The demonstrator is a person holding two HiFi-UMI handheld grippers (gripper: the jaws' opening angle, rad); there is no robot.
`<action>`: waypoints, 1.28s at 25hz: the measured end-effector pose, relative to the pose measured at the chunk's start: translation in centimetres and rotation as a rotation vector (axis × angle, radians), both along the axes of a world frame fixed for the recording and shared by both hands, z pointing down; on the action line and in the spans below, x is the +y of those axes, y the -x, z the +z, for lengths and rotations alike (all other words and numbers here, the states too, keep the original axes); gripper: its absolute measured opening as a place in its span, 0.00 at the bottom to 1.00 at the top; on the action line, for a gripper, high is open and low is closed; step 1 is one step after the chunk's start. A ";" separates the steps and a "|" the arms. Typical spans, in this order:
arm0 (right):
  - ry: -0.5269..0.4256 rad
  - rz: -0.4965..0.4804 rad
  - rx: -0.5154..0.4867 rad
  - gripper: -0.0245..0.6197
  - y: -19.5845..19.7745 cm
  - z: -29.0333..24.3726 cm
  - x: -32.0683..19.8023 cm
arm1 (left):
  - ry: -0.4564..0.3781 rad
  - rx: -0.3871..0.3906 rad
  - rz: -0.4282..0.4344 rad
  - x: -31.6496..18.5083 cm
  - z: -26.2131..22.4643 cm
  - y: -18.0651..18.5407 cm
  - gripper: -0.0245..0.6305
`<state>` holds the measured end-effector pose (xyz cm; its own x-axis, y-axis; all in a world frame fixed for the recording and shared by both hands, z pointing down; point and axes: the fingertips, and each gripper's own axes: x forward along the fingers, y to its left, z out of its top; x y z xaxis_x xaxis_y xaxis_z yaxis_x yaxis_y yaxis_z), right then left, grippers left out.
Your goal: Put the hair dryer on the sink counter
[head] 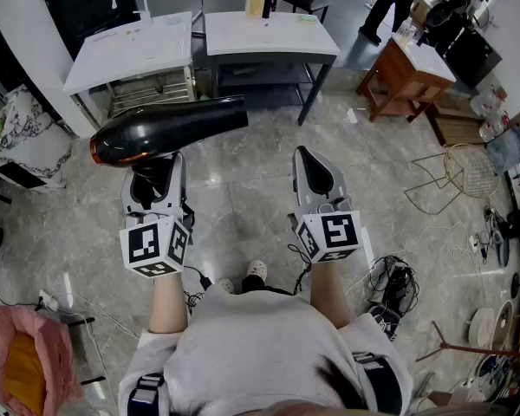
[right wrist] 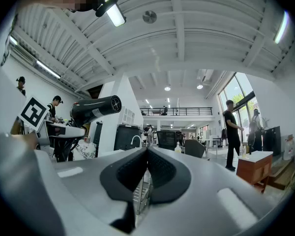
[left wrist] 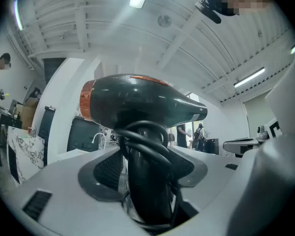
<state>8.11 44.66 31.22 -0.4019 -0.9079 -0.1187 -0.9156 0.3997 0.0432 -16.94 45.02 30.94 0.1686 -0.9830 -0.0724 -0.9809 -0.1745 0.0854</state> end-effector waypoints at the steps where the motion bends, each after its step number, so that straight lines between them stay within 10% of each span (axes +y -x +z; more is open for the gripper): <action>1: 0.000 -0.001 0.000 0.05 0.0 0.0 0.0 | 0.000 -0.002 -0.001 0.0 0.0 -0.1 0.46; 32: -0.027 -0.080 -0.049 0.05 -6.7 0.5 -4.5 | -0.013 -0.016 -0.048 -3.1 0.0 -7.2 0.46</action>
